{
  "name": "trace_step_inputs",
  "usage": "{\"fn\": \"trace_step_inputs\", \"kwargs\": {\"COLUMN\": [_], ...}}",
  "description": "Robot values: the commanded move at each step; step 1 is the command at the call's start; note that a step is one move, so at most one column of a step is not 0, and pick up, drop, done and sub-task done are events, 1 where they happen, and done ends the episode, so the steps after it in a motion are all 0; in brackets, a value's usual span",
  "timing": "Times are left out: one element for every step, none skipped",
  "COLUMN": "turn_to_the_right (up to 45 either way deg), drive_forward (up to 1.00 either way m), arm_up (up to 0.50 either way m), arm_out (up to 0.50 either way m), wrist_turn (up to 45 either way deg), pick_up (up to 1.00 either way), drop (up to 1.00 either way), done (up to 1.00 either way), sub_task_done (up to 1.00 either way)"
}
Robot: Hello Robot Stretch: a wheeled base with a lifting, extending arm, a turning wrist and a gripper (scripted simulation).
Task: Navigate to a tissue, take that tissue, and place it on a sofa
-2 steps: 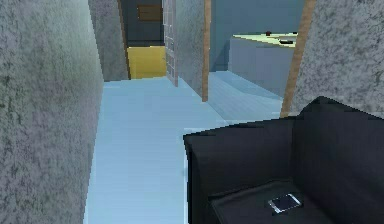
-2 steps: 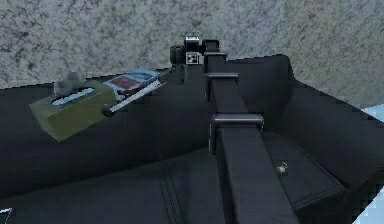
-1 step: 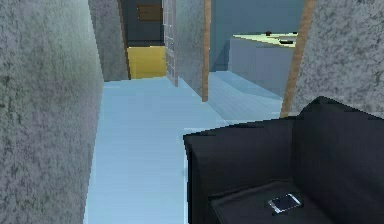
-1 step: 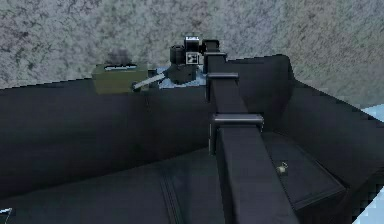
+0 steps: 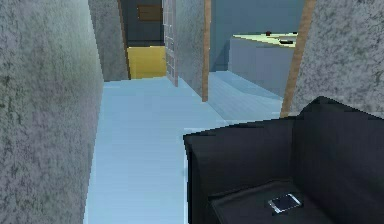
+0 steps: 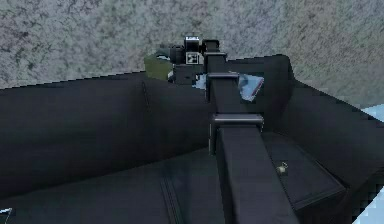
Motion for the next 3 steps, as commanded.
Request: {"fn": "trace_step_inputs", "kwargs": {"turn_to_the_right": [0.0, 0.0, 0.0], "drive_forward": [0.00, 0.00, 0.00], "arm_up": [-0.26, -0.32, 0.00], "arm_out": [0.00, 0.00, 0.00], "wrist_turn": [0.0, 0.0, 0.0], "pick_up": [0.00, 0.00, 0.00], "drop": [0.00, 0.00, 1.00], "done": [0.00, 0.00, 0.00], "sub_task_done": [0.00, 0.00, 0.00]}}
